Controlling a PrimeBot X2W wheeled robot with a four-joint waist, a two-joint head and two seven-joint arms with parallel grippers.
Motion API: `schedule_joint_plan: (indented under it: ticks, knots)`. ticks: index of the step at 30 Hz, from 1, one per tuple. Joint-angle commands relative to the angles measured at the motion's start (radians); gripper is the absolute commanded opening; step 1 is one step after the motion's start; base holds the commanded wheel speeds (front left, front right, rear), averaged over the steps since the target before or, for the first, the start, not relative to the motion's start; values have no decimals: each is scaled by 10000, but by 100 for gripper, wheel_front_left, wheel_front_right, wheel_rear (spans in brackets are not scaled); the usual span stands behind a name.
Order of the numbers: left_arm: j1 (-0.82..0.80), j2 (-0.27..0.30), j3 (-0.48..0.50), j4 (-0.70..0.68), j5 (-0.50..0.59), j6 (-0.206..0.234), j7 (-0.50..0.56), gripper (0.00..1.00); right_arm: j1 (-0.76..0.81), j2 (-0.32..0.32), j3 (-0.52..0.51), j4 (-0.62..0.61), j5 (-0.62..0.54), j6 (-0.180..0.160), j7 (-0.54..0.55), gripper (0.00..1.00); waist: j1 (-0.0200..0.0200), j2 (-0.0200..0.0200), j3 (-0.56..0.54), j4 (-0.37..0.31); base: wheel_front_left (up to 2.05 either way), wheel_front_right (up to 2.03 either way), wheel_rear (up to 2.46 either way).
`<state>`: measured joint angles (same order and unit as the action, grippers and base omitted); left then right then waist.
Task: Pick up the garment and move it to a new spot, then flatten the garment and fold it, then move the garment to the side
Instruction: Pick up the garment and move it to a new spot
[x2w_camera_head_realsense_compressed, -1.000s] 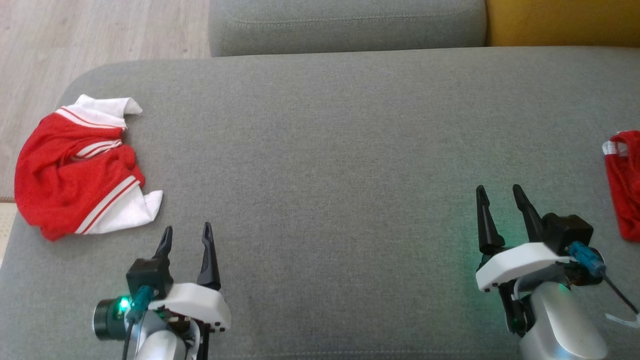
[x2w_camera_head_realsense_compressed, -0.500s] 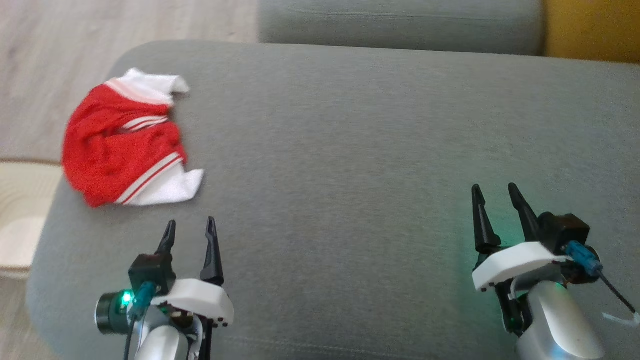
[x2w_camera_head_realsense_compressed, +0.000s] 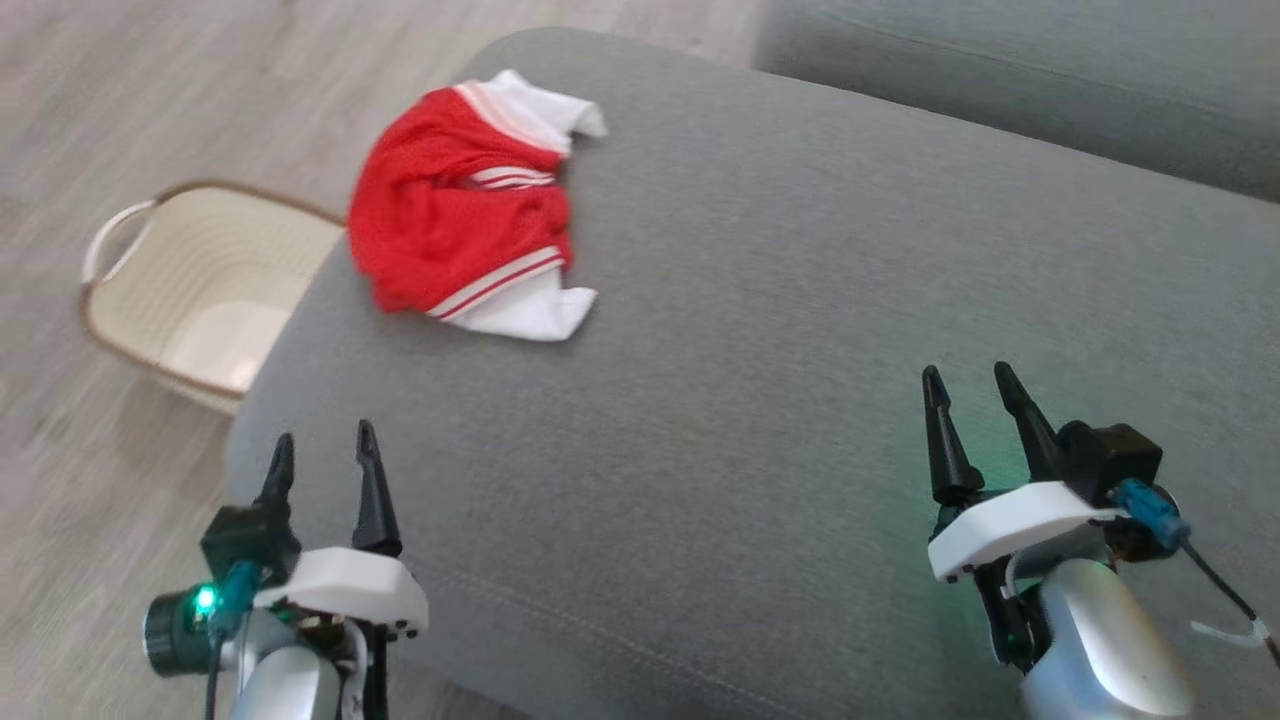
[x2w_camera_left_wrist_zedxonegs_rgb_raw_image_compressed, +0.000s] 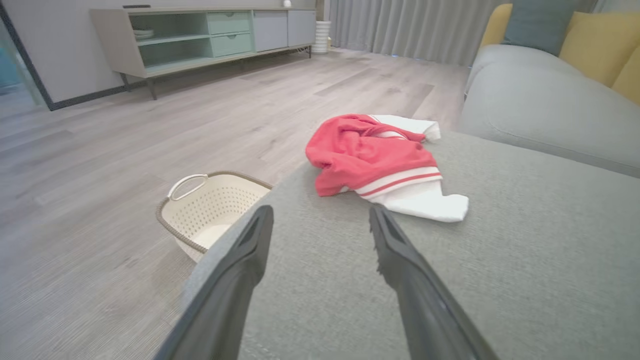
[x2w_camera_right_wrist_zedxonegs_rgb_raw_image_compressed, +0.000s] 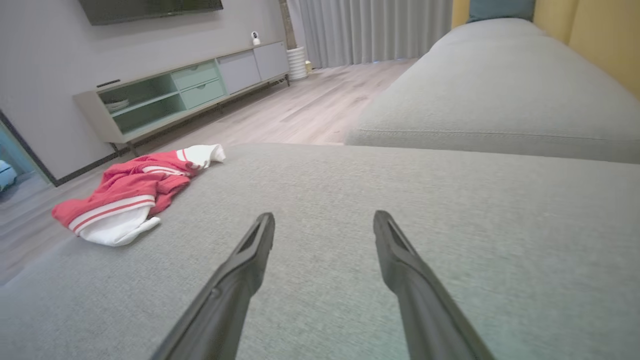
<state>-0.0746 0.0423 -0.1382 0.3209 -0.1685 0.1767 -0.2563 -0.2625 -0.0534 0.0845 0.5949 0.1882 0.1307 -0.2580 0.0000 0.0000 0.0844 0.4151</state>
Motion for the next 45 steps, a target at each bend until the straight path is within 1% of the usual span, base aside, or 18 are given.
schedule_joint_plan:
  ticks: [1, 4, 9, 12, 15, 19, 24, 29, 30, 32, 36, 40, 45]
  knots:
    - [-169, 79, 425, -357, 53, 47, -55, 100, -387, 31, 248, -314, 79, 0, -38, 100, 0, 0, 23, 488, 0, 0, 0]
    - [-103, 79, 645, -377, -1, 80, -55, 100, -393, 31, 348, -302, 74, 0, -38, 100, 0, 0, 57, 734, 0, 0, 0]
    - [-41, 79, 984, -359, -109, 93, -55, 100, -453, 32, 403, -348, 19, 0, -38, 100, 0, 0, 190, 867, 0, 0, 0]
    - [-37, 79, 1053, -393, -164, 105, -55, 100, -485, 32, 430, -348, -50, 0, -38, 100, 0, 0, 289, 850, 0, 0, 0]
    - [-53, 79, 1099, -334, -224, 112, -55, 100, -566, 32, 471, -344, -115, 0, -38, 100, 0, 0, 422, 687, 0, 0, 0]
    - [-295, 79, 1179, -257, -401, 93, -55, 100, -786, 32, 538, -436, -242, 0, -38, 100, 0, 0, 789, 283, 0, 0, 0]
    - [-1070, 79, 1442, -54, -476, -26, -55, 100, -1136, 32, 560, -681, -562, 0, -38, 100, 0, 0, 1479, -315, 0, 0, 0]
    - [-2208, 82, 1856, 555, -379, -368, -55, 100, -1480, -20, 558, -963, -945, 0, -38, 100, 0, 0, 2194, -888, 0, 0, 0]
    - [-2208, 82, 1856, 555, -379, -368, -55, 100, -1480, -20, 558, -963, -945, 0, -38, 100, 0, 0, 2194, -888, 0, 0, 0]
    - [-2909, 142, 2230, 1095, -239, -615, -55, 100, -1690, -91, 625, -1297, -1051, 0, -38, 100, 0, 0, 2571, -1267, 0, 0, 0]
    - [-3692, 351, 2706, 1894, -74, -802, -55, 100, -1899, -129, 814, -1630, -1089, 0, -38, 100, 0, 0, 3022, -1839, 0, 0, 0]
    - [-4365, 488, 2999, 2732, 74, -836, -55, 100, -2039, -204, 897, -1881, -1080, 0, -38, 100, 0, 0, 3413, -2278, 0, 0, 0]
    - [-5230, 806, 3379, 4171, 102, -689, -55, 100, -2207, -267, 901, -2145, -1070, 0, -38, 100, 0, 0, 3818, -2746, 0, 0, 0]
